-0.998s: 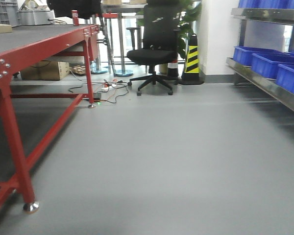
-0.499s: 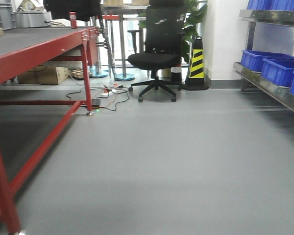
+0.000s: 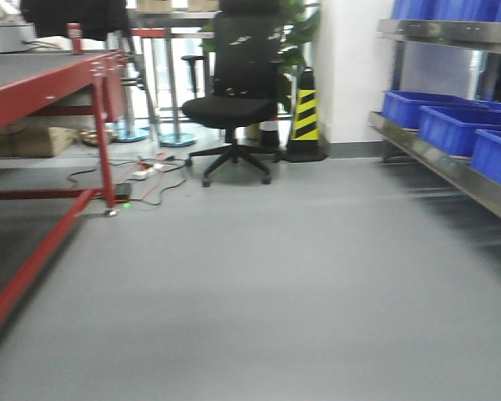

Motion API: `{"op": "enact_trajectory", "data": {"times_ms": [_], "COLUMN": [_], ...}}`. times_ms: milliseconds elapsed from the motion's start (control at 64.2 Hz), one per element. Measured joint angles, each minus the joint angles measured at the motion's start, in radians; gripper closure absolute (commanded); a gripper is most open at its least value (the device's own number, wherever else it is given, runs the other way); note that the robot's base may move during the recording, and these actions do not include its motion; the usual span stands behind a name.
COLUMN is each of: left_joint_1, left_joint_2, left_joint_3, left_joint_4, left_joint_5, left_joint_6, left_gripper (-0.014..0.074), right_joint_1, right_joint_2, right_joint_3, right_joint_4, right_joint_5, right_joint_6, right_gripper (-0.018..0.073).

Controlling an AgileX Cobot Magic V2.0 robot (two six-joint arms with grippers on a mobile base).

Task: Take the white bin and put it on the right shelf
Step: 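Hold the bin with both grippers while driving to the blue-crate shelf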

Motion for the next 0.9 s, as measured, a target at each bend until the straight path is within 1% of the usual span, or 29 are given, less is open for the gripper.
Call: {"op": "enact_trajectory", "data": {"times_ms": [904], "left_joint_1": [-0.002], "left_joint_2": [0.000], "left_joint_3": [0.000], "left_joint_4": [0.002], "left_joint_5": [0.000], "left_joint_6": [-0.002], "left_gripper": [0.0682], "right_joint_1": [0.000], "right_joint_2": [0.000], "right_joint_3": [0.000], "right_joint_4": [0.002], "right_joint_5": [-0.008], "right_joint_6": [0.000], "right_gripper": [0.0324]}}
